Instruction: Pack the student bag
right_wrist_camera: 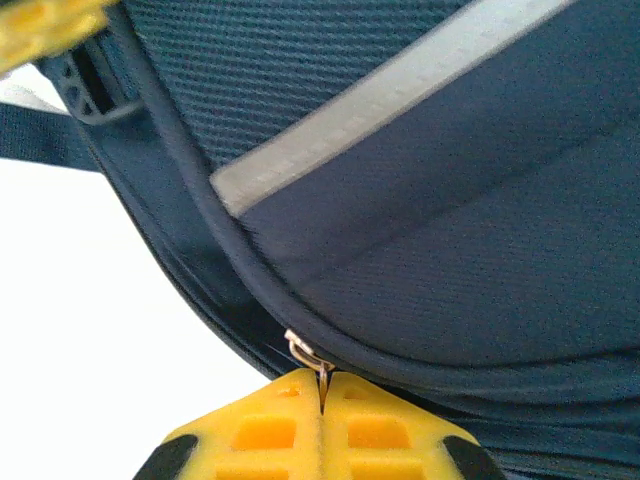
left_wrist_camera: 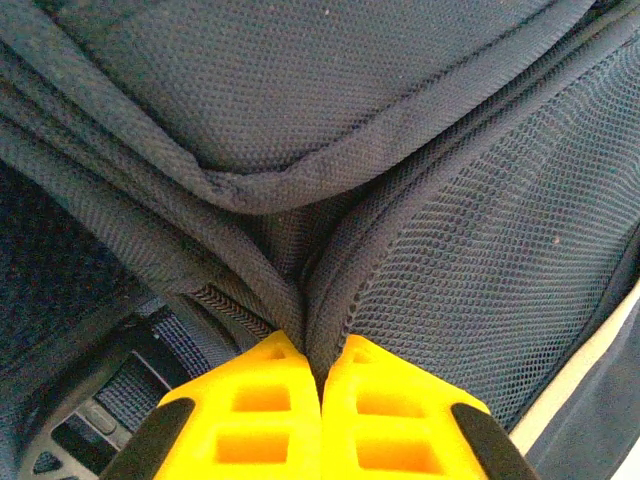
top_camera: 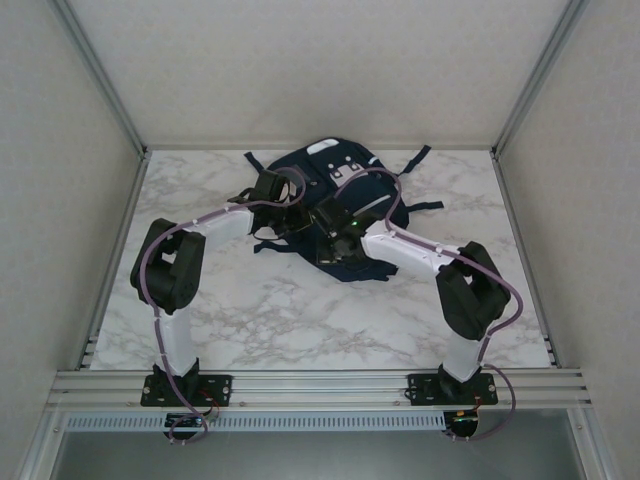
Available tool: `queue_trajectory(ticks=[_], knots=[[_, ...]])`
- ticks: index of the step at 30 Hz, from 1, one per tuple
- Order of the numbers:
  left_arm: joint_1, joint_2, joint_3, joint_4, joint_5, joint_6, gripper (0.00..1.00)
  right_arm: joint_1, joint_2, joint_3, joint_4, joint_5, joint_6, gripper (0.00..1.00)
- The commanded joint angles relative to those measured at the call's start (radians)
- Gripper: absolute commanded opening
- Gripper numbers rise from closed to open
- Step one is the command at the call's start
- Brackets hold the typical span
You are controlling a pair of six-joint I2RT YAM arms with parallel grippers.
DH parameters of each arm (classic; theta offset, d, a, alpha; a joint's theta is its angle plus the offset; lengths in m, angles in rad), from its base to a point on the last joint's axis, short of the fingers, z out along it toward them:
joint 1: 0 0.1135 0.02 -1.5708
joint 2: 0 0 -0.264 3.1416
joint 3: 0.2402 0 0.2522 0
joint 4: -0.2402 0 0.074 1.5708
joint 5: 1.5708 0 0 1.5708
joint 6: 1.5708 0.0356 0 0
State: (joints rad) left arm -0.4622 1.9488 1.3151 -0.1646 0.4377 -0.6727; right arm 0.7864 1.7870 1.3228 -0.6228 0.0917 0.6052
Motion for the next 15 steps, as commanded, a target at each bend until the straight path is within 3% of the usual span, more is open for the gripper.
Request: queue_trajectory(ticks=[1, 6, 12, 15], knots=[[0.016, -0.013, 0.019, -0.048, -0.04, 0.08, 0.0, -0.026, -0.045, -0.034, -0.24, -0.067, -0.148, 0.0], [0.021, -0.033, 0.015, -0.081, -0.033, 0.104, 0.0, -0.101, -0.046, -0.042, -0.265, -0.002, -0.258, 0.0], [0.032, -0.037, 0.03, -0.146, -0.004, 0.176, 0.0, -0.18, -0.009, -0.04, -0.258, 0.227, -0.423, 0.0], [0.039, -0.027, 0.04, -0.168, 0.0, 0.195, 0.0, -0.212, 0.019, -0.029, -0.235, 0.279, -0.463, 0.0]])
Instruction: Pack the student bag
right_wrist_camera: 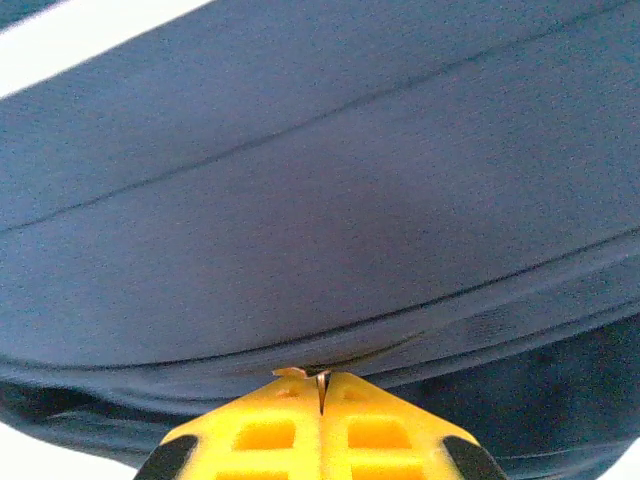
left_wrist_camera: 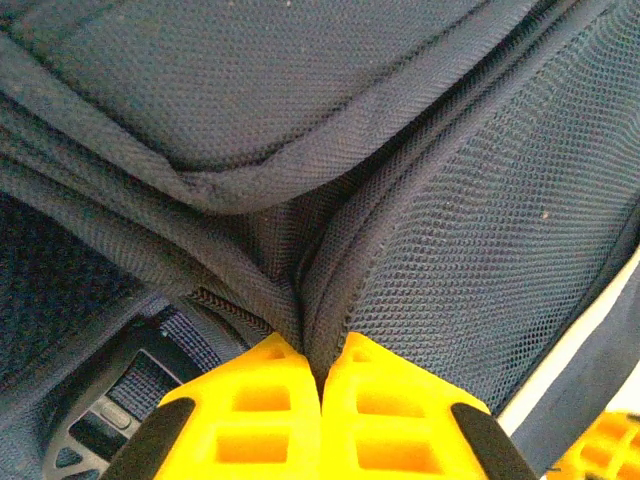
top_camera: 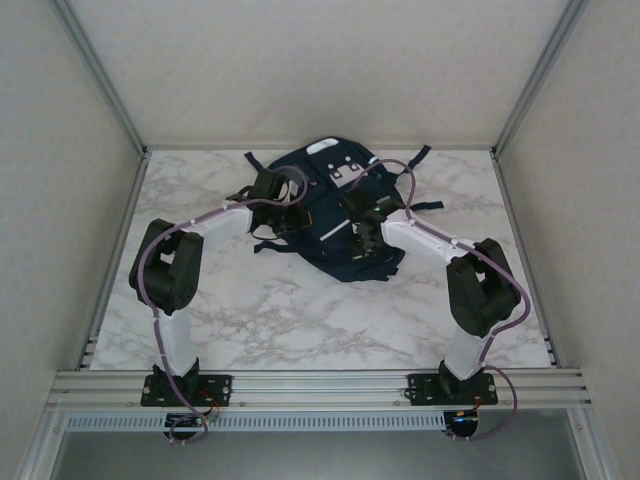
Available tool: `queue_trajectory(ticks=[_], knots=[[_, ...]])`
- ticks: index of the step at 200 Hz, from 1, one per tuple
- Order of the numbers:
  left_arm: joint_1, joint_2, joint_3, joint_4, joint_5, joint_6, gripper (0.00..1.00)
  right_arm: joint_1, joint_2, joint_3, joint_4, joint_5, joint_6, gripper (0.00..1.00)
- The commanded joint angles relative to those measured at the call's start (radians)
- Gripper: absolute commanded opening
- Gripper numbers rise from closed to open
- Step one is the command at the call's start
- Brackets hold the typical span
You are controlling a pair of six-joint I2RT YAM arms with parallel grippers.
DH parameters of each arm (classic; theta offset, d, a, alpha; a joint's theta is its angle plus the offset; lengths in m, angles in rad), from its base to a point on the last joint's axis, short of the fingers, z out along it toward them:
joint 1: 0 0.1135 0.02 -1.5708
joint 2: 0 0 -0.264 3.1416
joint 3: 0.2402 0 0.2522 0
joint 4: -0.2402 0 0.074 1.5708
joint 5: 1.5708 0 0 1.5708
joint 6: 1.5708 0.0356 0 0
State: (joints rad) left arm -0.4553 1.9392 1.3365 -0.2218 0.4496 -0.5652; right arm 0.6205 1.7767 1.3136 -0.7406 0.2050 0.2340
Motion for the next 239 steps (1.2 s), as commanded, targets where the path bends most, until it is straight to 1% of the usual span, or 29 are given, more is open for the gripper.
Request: queue_trajectory(ticks=[1, 9, 18, 36, 50, 85, 101, 116, 128, 134, 141, 149, 159, 173, 178, 202, 216, 218, 223, 239], knots=[[0.038, -0.011, 0.027, -0.121, -0.009, 0.095, 0.0, -0.054, 0.04, -0.012, -0.107, 0.169, -0.097, 0.0], [0.043, -0.004, 0.039, -0.13, -0.005, 0.101, 0.0, -0.053, 0.051, 0.0, -0.095, 0.159, -0.107, 0.0], [0.051, 0.006, 0.056, -0.141, -0.004, 0.112, 0.0, -0.053, 0.061, 0.011, -0.082, 0.109, -0.118, 0.0], [0.079, 0.028, 0.105, -0.179, -0.02, 0.147, 0.0, -0.027, 0.052, -0.002, -0.025, -0.062, -0.152, 0.0], [0.115, 0.051, 0.151, -0.212, -0.035, 0.166, 0.0, 0.006, 0.037, -0.027, 0.021, -0.135, -0.173, 0.0], [0.225, 0.106, 0.274, -0.276, -0.04, 0.198, 0.0, 0.065, 0.029, -0.046, 0.053, -0.179, -0.209, 0.0], [0.269, 0.128, 0.321, -0.313, -0.028, 0.2, 0.0, 0.077, 0.026, -0.04, 0.06, -0.237, -0.207, 0.0], [0.286, 0.116, 0.322, -0.325, -0.029, 0.186, 0.0, 0.099, 0.03, -0.026, 0.086, -0.296, -0.178, 0.0], [0.28, 0.083, 0.285, -0.299, -0.024, 0.163, 0.0, 0.116, 0.043, -0.007, 0.11, -0.306, -0.138, 0.0], [0.274, 0.063, 0.262, -0.284, -0.018, 0.145, 0.07, 0.121, 0.051, 0.004, 0.128, -0.311, -0.112, 0.0], [0.263, 0.036, 0.226, -0.262, -0.014, 0.118, 0.18, 0.121, 0.061, 0.012, 0.147, -0.321, -0.088, 0.0], [0.251, -0.001, 0.176, -0.229, -0.012, 0.074, 0.35, 0.122, 0.071, 0.022, 0.175, -0.322, -0.053, 0.0], [0.236, -0.057, 0.1, -0.183, -0.01, 0.011, 0.51, 0.121, 0.081, 0.029, 0.212, -0.346, -0.019, 0.0], [0.216, -0.145, -0.004, -0.136, -0.011, -0.064, 0.66, 0.122, 0.092, 0.035, 0.255, -0.363, 0.022, 0.0], [0.206, -0.176, -0.04, -0.124, -0.018, -0.089, 0.69, 0.121, 0.096, 0.036, 0.269, -0.368, 0.031, 0.0], [0.143, -0.308, -0.207, -0.044, -0.046, -0.227, 0.76, 0.122, 0.117, 0.041, 0.32, -0.407, 0.06, 0.0], [0.096, -0.347, -0.279, -0.002, -0.062, -0.301, 0.76, 0.121, 0.136, 0.052, 0.329, -0.432, 0.065, 0.0], [0.092, -0.352, -0.286, 0.005, -0.065, -0.312, 0.76, 0.14, 0.138, 0.054, 0.33, -0.435, 0.065, 0.0], [0.074, -0.358, -0.304, 0.02, -0.07, -0.334, 0.76, 0.146, 0.142, 0.055, 0.333, -0.44, 0.065, 0.0], [0.039, -0.364, -0.354, 0.072, -0.103, -0.397, 0.72, 0.147, 0.142, 0.045, 0.346, -0.452, 0.07, 0.0]])
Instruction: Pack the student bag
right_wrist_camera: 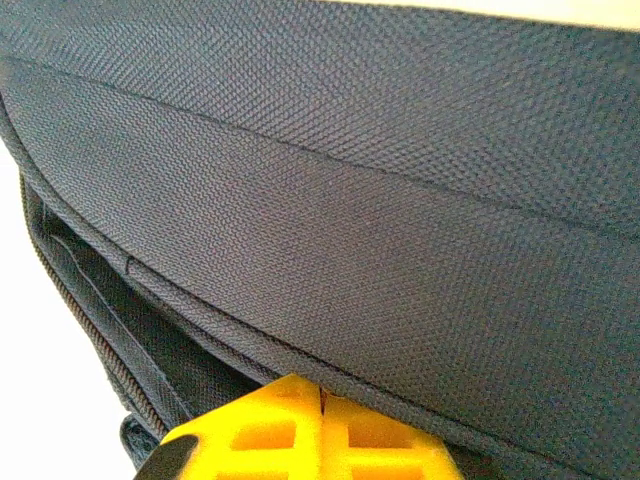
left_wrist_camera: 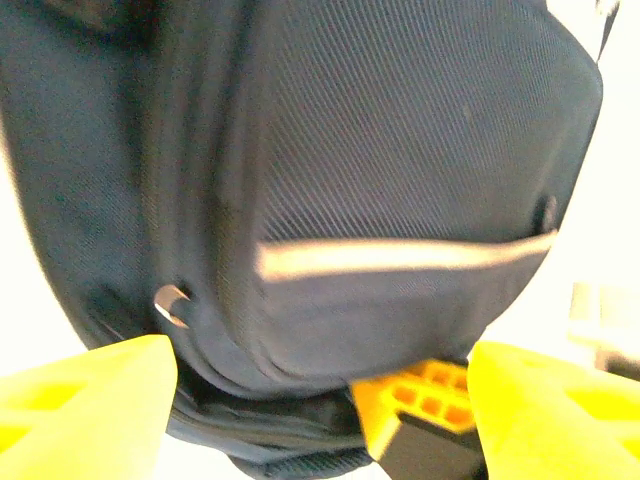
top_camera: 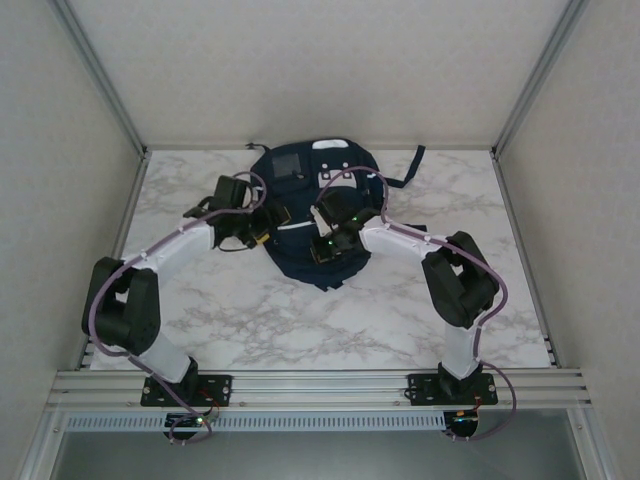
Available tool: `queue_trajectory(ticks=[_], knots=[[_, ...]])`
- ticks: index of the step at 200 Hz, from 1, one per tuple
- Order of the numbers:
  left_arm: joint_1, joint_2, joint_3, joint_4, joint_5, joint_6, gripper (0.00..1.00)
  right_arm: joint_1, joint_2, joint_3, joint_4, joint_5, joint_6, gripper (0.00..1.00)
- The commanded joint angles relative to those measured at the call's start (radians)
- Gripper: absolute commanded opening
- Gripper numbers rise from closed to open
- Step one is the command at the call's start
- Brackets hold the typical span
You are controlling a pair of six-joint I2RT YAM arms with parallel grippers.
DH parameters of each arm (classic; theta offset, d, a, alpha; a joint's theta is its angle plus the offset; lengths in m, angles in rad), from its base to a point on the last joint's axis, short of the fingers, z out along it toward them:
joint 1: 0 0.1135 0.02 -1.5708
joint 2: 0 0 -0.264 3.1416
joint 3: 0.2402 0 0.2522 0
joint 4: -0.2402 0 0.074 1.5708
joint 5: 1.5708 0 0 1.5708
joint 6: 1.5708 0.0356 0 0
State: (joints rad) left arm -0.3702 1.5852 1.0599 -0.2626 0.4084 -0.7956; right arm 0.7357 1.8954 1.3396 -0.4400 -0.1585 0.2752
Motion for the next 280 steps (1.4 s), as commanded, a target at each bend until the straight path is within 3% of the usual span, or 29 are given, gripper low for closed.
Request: queue_trajectory(ticks=[1, 27, 58, 68, 74, 107, 190, 252, 280], knots=[[-0.047, -0.009, -0.079, 0.114, -0.065, -0.169, 0.72, 0.032, 0.024, 0.018, 0.046, -0.089, 0.029, 0.0], [-0.061, 0.025, -0.108, 0.193, -0.093, -0.226, 0.49, 0.033, 0.002, -0.008, 0.044, -0.106, 0.017, 0.0], [-0.07, 0.09, -0.079, 0.174, -0.117, -0.197, 0.27, 0.033, 0.004, 0.01, -0.063, -0.118, -0.072, 0.0], [-0.067, 0.102, -0.074, 0.166, -0.123, -0.176, 0.14, 0.033, 0.013, 0.026, -0.131, -0.084, -0.122, 0.0], [-0.066, 0.106, -0.071, 0.157, -0.129, -0.159, 0.0, 0.031, 0.016, 0.03, -0.176, -0.053, -0.152, 0.0], [-0.032, 0.089, -0.072, 0.074, -0.146, -0.086, 0.0, 0.016, -0.029, -0.025, -0.302, 0.15, -0.336, 0.0], [0.011, 0.034, -0.076, -0.046, -0.14, 0.035, 0.0, -0.178, -0.074, 0.0, -0.419, 0.315, -0.494, 0.0], [0.024, 0.034, -0.048, -0.115, -0.113, 0.127, 0.0, -0.333, -0.053, 0.0, -0.245, 0.302, -0.927, 0.0], [0.025, 0.048, -0.042, -0.137, -0.089, 0.163, 0.0, -0.379, 0.012, 0.061, -0.042, 0.342, -1.13, 0.0]])
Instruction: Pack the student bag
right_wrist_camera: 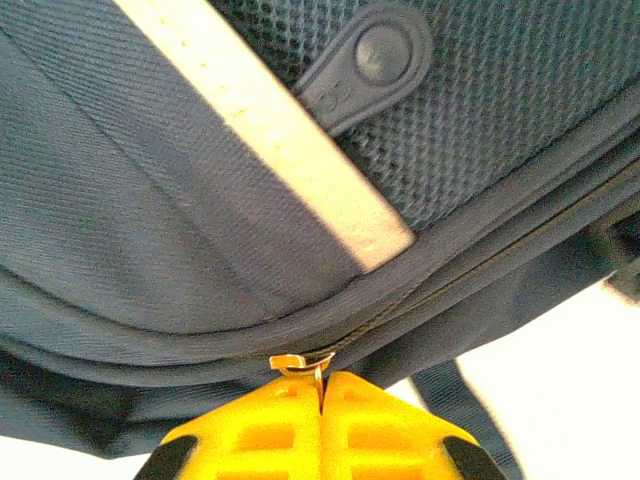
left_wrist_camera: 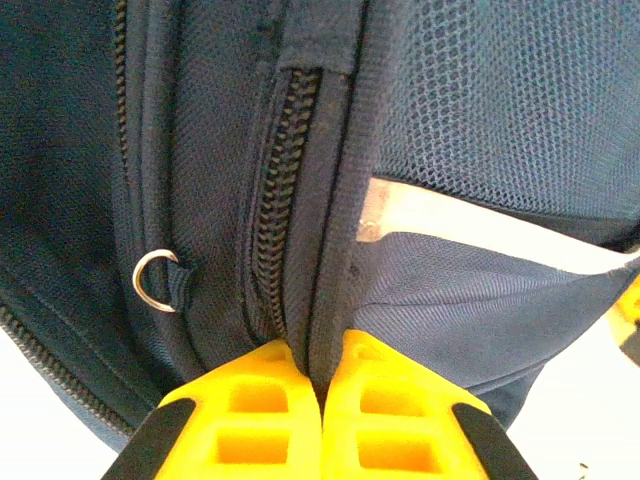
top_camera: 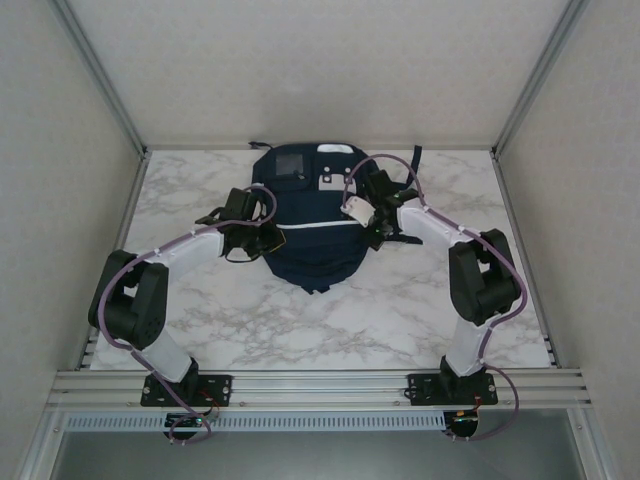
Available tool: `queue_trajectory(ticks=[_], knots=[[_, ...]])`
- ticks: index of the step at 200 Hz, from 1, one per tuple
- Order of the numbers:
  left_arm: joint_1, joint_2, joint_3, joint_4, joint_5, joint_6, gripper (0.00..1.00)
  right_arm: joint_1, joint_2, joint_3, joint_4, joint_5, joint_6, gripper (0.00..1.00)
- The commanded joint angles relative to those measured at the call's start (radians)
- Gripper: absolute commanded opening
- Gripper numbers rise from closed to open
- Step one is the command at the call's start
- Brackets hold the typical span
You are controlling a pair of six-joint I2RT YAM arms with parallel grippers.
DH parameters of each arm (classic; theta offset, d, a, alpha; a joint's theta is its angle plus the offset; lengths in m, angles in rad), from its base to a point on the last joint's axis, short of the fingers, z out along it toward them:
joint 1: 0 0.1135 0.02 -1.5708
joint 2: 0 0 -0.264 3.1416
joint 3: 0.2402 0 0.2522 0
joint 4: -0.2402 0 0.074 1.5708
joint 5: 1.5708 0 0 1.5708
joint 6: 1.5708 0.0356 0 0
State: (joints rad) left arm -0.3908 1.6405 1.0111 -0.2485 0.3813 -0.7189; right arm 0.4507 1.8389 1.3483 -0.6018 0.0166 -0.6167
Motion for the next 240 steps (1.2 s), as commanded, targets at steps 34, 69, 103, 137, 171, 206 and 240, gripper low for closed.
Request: queue_trajectory(ticks=[34, 69, 103, 137, 171, 206, 240], knots=[[0.043, -0.01, 0.004, -0.172, -0.035, 0.122, 0.0, -0.136, 0.226, 0.26, 0.212, 0.149, -0.252, 0.0], [0.042, -0.031, -0.004, -0.182, -0.028, 0.138, 0.0, -0.135, 0.298, 0.404, 0.159, 0.098, -0.176, 0.0], [0.043, -0.051, 0.002, -0.196, -0.035, 0.15, 0.0, -0.136, 0.232, 0.351, 0.216, 0.03, -0.071, 0.06], [0.042, -0.076, 0.015, -0.202, -0.027, 0.141, 0.0, -0.142, 0.119, 0.261, 0.265, -0.018, 0.074, 0.42], [0.041, -0.135, 0.004, -0.18, -0.035, 0.116, 0.15, -0.155, -0.067, 0.074, 0.333, -0.014, 0.268, 0.99], [0.042, -0.219, -0.003, -0.18, -0.168, 0.124, 0.67, -0.154, -0.288, -0.258, 0.484, 0.134, 0.499, 0.99], [0.045, -0.29, -0.004, -0.187, -0.436, 0.211, 0.88, -0.158, -0.472, -0.59, 0.689, 0.376, 0.596, 0.99]])
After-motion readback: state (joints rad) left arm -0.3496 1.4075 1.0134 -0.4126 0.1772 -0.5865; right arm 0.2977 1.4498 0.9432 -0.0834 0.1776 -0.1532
